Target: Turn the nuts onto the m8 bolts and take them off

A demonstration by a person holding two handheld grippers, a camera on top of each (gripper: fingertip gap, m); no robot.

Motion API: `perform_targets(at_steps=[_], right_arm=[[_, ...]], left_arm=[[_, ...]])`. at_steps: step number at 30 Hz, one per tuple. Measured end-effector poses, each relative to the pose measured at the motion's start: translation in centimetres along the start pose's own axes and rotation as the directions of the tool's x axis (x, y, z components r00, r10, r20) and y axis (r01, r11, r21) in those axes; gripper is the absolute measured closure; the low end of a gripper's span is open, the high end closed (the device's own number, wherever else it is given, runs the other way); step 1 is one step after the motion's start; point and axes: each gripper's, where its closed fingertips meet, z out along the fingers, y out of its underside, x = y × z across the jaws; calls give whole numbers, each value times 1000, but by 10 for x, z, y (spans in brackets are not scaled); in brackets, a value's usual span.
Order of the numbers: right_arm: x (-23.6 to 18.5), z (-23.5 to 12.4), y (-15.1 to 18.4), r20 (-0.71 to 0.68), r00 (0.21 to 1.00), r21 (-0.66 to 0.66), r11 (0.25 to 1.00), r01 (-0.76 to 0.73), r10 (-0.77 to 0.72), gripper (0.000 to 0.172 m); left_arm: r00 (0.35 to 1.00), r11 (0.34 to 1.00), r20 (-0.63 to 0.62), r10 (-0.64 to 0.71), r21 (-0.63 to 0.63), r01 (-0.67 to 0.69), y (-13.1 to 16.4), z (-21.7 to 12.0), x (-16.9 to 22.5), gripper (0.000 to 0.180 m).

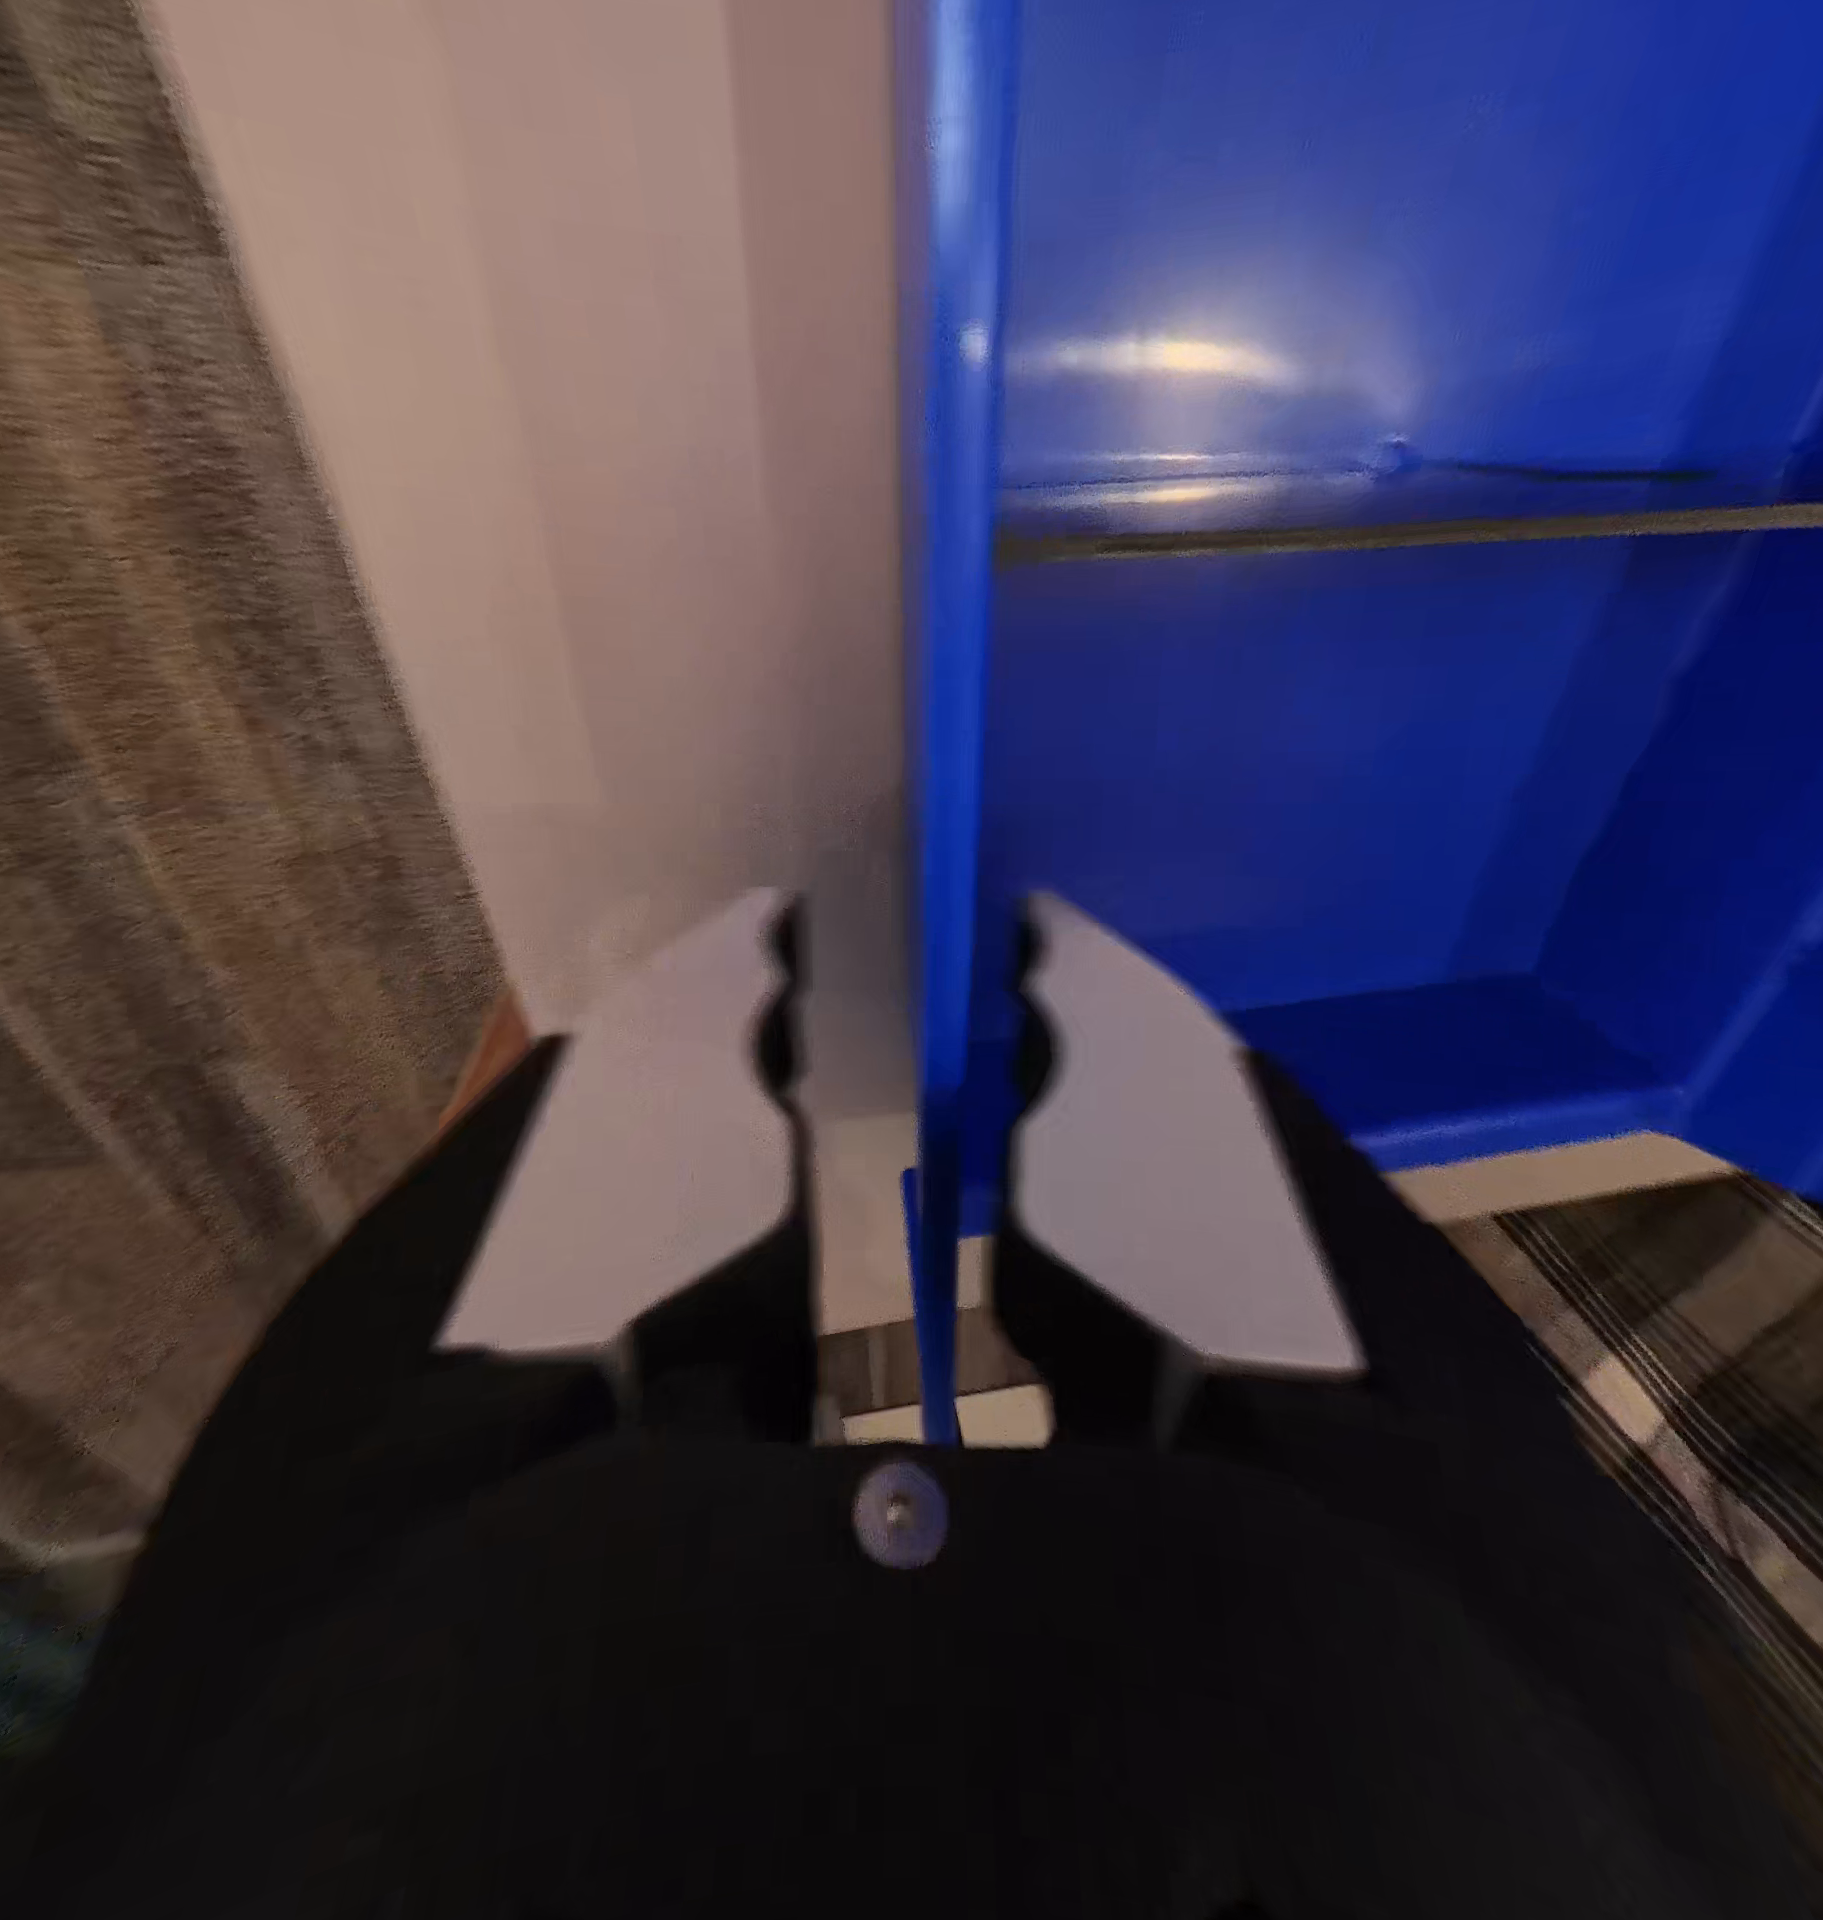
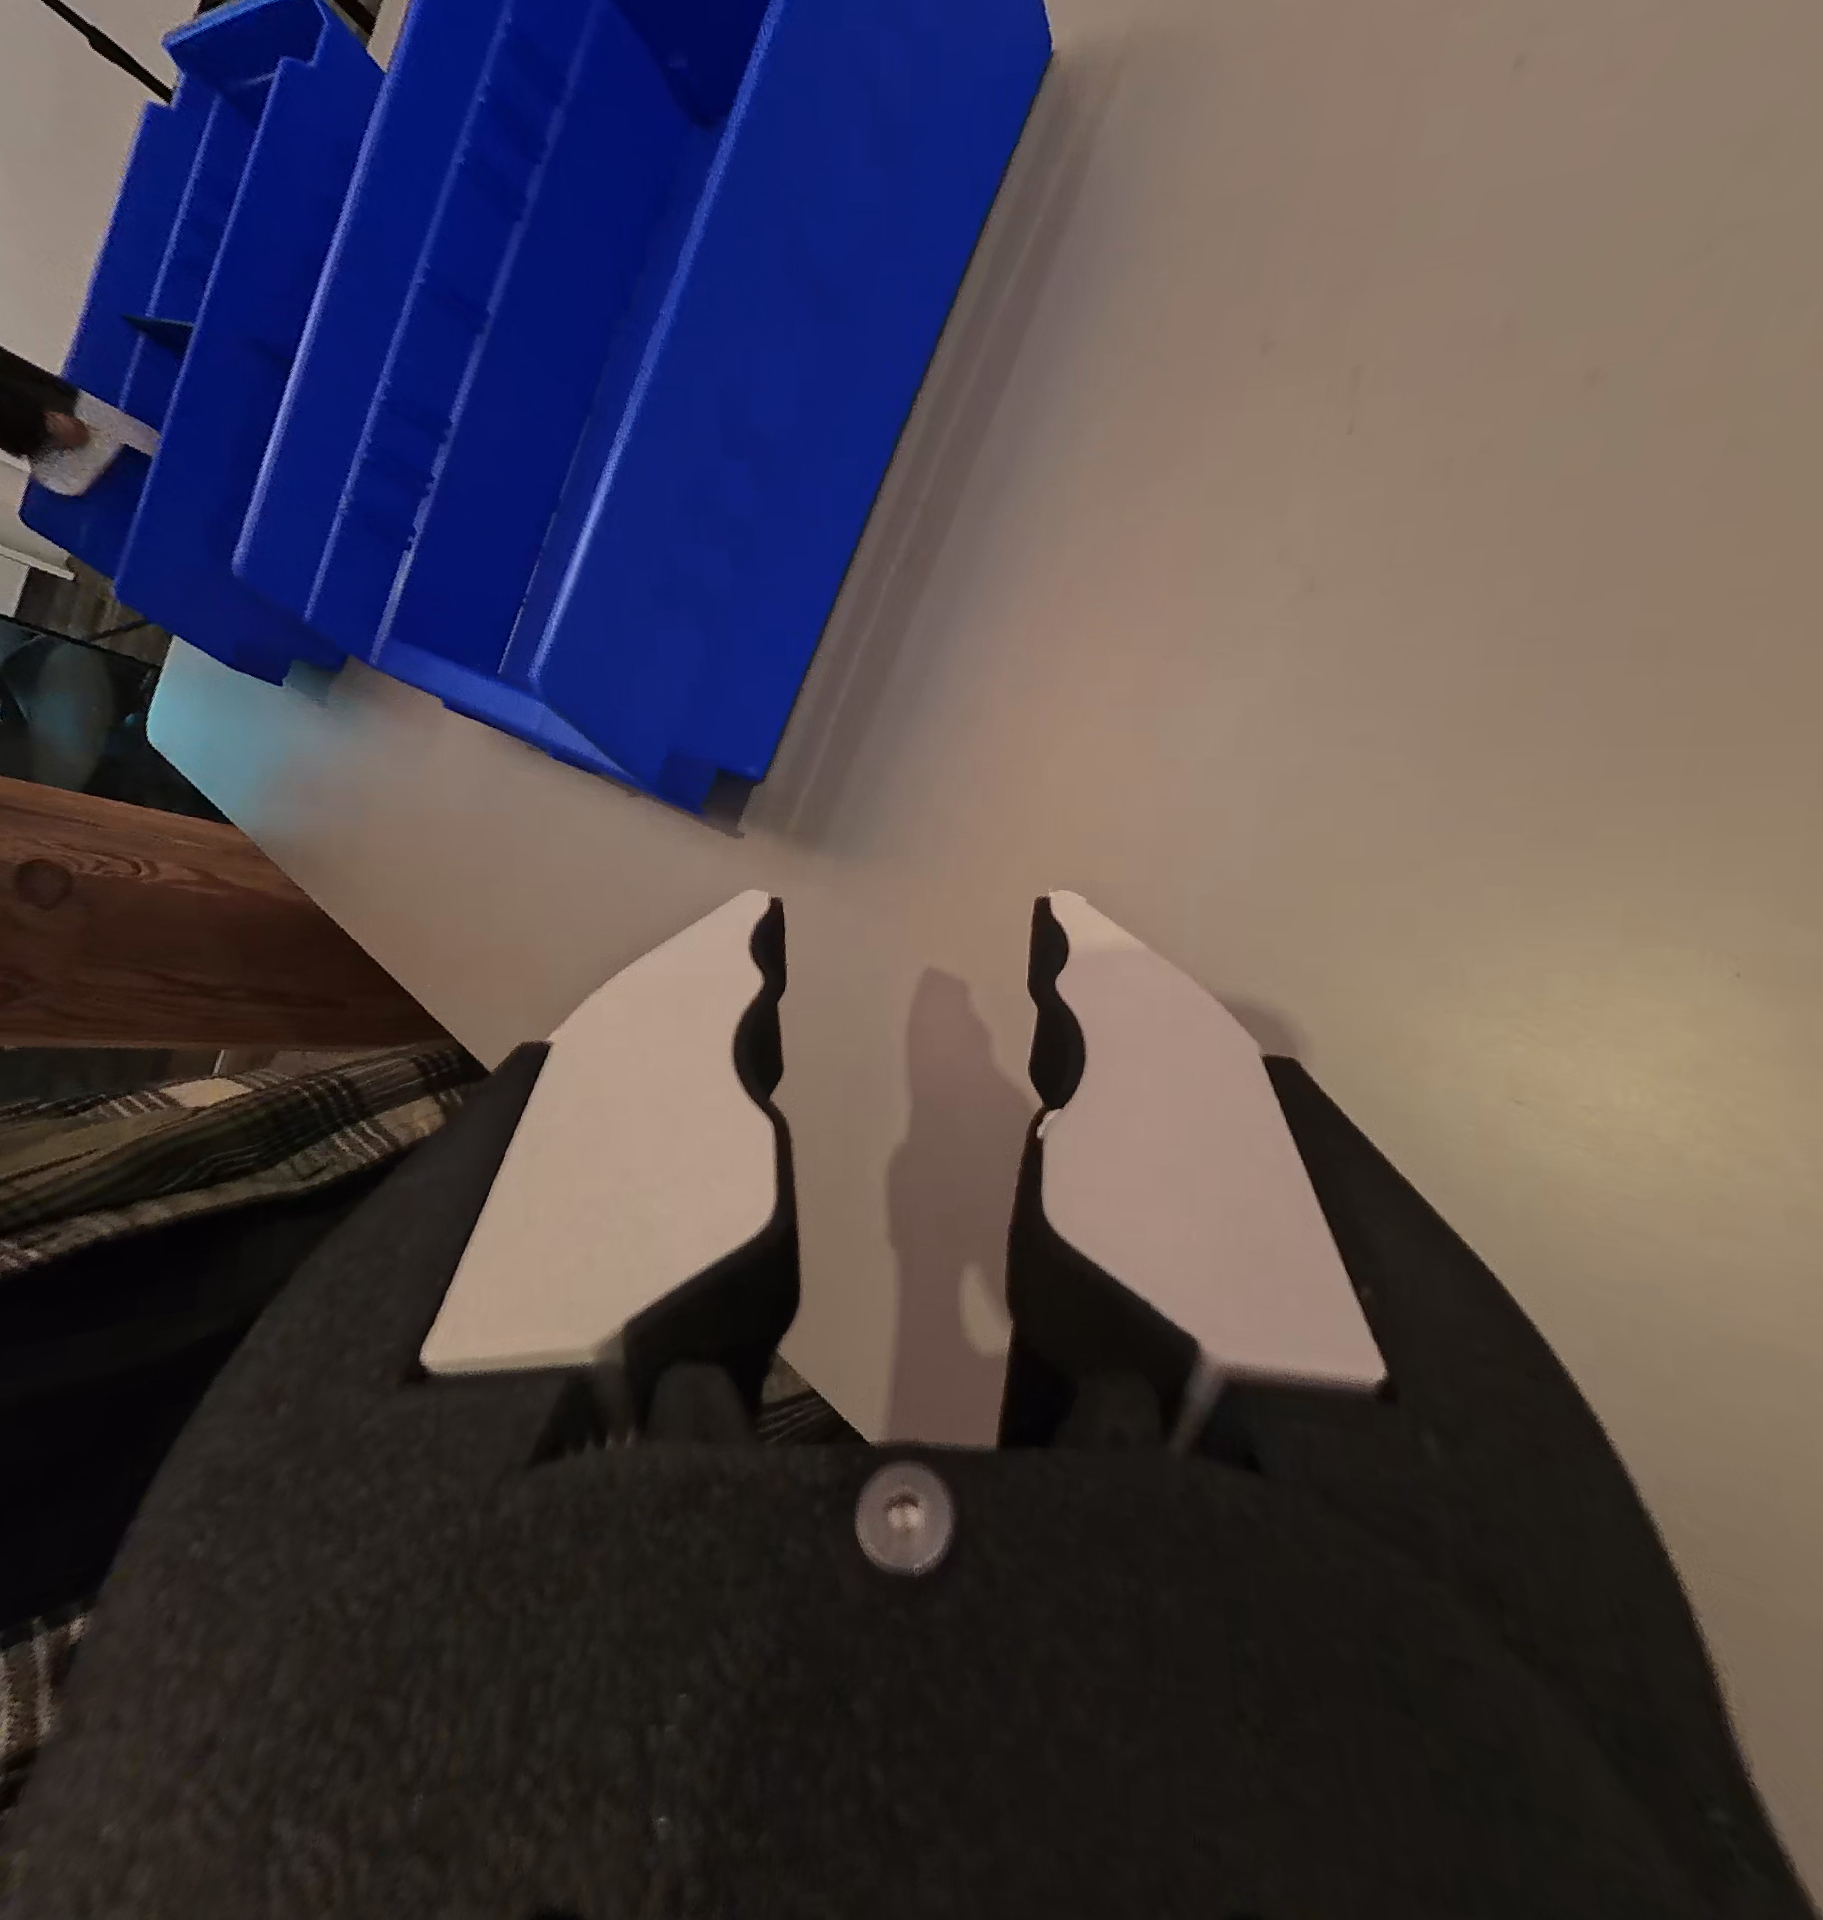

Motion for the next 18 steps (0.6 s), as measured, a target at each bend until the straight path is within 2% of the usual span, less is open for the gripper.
perform_targets(at_steps=[1,18], right_arm=[[1,0,1,0,1000,-2,1000,-2,2,127],[7,-3,10,24,999,-2,999,-32,32,133]], left_arm=[[1000,1000,-27,9,4,-8,-1,1,4,175],[998,995,27,-63,75,61,3,-21,0,176]])
